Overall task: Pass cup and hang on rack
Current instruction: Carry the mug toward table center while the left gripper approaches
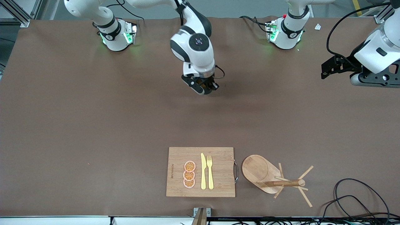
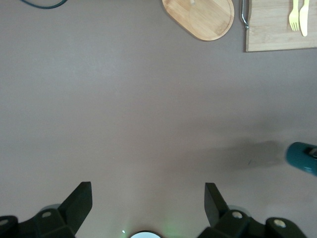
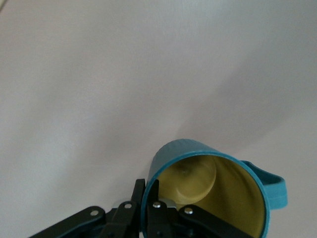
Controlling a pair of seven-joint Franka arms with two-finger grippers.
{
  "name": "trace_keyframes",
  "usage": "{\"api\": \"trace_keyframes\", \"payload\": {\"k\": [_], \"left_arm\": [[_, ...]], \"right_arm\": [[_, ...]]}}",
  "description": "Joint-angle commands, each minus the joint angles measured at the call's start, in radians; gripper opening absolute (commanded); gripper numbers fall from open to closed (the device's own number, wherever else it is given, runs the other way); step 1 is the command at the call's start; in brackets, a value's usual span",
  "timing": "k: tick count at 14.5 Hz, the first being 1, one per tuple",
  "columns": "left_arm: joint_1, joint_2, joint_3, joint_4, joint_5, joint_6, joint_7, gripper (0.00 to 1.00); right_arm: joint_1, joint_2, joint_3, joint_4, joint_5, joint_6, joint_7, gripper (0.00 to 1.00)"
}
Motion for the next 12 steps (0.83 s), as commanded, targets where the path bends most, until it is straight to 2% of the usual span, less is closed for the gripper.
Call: {"api": "trace_keyframes", "payload": {"k": [1, 7, 12], "left_arm": [[-0.001, 0.008, -0.001, 0.015, -0.011, -0.008, -0.054, 1.00], [-0.001, 0.043, 0.002, 0.069, -0.029, -0.007, -0.114, 1.00], [-0.033, 0.077, -0.004, 0.098, -0.032, 0.013, -0.183, 1.00]], "right_arm": [[0.004, 0.084, -0.012, 0.135, 0.060, -0.057, 0.231, 0.00], [0.008, 0.084, -0.015, 0.149, 0.061, -0.152, 0.499, 0.00], [0.016, 0.133, -0.018, 0.232, 0.056, -0.187, 0.637, 0.00]]}}
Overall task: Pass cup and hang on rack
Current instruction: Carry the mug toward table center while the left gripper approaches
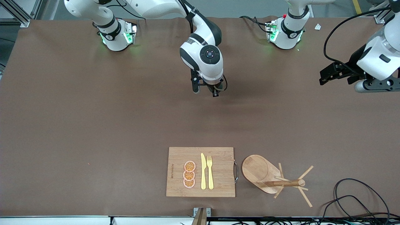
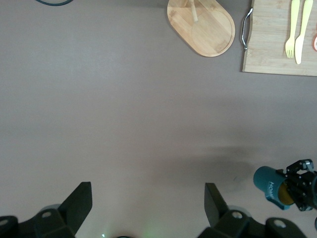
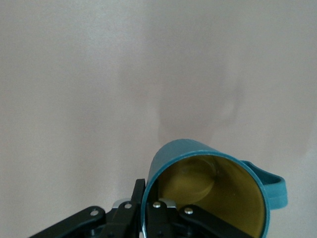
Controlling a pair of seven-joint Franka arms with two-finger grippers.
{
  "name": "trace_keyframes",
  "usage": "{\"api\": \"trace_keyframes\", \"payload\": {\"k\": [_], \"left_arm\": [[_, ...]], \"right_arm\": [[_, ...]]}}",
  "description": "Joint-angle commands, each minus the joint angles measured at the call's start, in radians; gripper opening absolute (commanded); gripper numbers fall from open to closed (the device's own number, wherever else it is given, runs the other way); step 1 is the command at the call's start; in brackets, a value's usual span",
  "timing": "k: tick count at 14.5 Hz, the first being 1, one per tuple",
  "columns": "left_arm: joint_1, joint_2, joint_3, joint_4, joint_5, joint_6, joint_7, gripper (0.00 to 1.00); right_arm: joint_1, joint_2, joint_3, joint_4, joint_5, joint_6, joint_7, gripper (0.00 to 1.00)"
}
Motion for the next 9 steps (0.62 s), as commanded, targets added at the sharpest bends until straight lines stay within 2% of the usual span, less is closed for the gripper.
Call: {"api": "trace_keyframes", "payload": {"k": [1, 4, 9], "left_arm": [[-0.021, 0.020, -0.015, 0.035, -0.017, 0.011, -0.066, 1.00], [-0.034, 0.027, -0.030, 0.033, -0.018, 0.019, -0.078, 1.00], [-0.099, 0.041, -0.032, 0.033, -0.017, 0.019, -0.224, 1.00]], "right_arm": [[0.014, 0.059, -0.010, 0.069, 0.007, -0.014, 0.081, 0.00], [0.011, 0.082, -0.011, 0.084, -0.016, -0.011, 0.115, 0.00], [0.013, 0.157, -0.013, 0.214, -0.020, -0.028, 0.117, 0.00]]}}
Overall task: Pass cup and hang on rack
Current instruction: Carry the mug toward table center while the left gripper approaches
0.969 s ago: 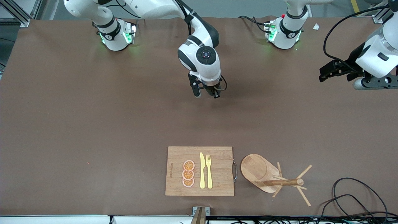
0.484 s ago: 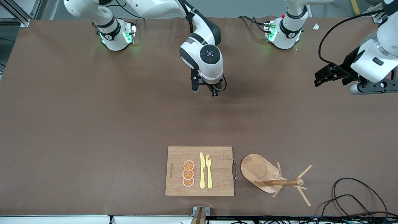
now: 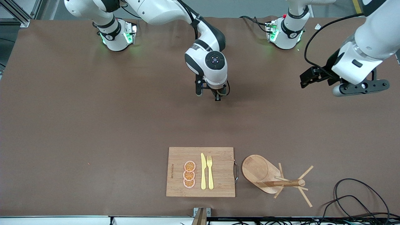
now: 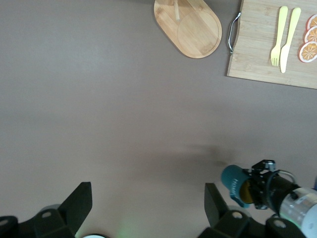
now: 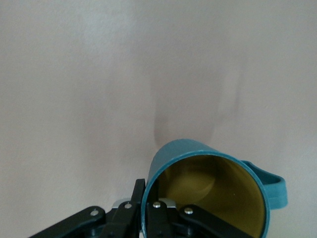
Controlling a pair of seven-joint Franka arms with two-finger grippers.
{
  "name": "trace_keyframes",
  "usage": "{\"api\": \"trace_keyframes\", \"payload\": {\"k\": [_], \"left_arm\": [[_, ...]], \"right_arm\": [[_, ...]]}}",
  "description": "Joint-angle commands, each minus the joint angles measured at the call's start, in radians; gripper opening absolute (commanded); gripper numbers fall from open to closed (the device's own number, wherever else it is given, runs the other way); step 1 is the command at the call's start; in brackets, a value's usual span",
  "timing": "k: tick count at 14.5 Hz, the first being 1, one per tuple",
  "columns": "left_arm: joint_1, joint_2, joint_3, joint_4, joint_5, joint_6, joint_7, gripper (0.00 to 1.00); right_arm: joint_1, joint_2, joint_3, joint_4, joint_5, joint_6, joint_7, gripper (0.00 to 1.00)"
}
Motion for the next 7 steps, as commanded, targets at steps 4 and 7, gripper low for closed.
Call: {"api": "trace_keyframes", "payload": {"k": [4, 7], "left_arm": [[-0.028, 0.014, -0.001, 0.022, -0.008, 0.012, -0.037, 1.00], [-0.028, 0.014, -0.001, 0.020, -0.005, 0.017, -0.048, 1.00]], "right_arm": [[0.012, 0.135, -0.017, 0.210, -0.019, -0.082, 0.059, 0.00], [0.023, 0.154, -0.022, 0.216, -0.021, -0.062, 0.060, 0.00]]}}
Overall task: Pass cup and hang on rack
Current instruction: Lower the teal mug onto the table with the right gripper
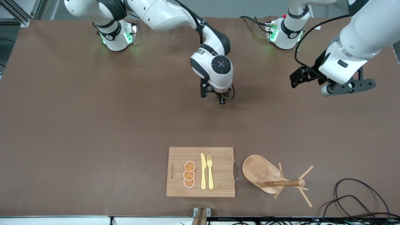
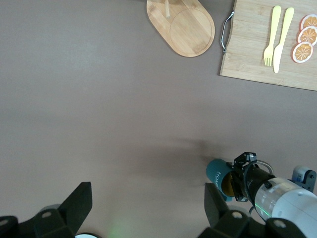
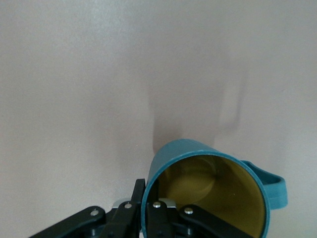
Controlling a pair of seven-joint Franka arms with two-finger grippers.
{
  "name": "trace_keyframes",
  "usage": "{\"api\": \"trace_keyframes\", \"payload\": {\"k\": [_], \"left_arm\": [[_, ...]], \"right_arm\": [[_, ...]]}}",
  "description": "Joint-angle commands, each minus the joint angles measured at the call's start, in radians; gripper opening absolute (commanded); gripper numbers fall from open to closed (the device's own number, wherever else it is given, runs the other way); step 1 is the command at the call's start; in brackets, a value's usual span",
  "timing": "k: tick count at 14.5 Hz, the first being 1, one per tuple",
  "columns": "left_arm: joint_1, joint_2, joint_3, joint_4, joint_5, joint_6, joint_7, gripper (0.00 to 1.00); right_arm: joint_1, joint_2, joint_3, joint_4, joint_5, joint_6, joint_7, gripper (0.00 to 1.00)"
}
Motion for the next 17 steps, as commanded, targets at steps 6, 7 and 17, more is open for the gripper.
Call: {"api": "trace_keyframes", "payload": {"k": [6, 7, 17], "left_arm": [[-0.013, 0.028, -0.007, 0.016, 0.009, 0.055, -0.012, 0.99], [-0.015, 0.030, -0.007, 0.016, 0.009, 0.067, -0.012, 0.99], [-0.006, 0.033, -0.009, 0.015, 0.007, 0.070, -0.019, 0.99]], "right_arm": [[0.022, 0.054, -0.023, 0.053, -0.018, 0.020, 0.035, 0.01], [0.022, 0.054, -0.023, 0.053, -0.018, 0.020, 0.035, 0.03], [0.022, 0.046, -0.020, 0.051, -0.030, 0.018, 0.030, 0.72]]}}
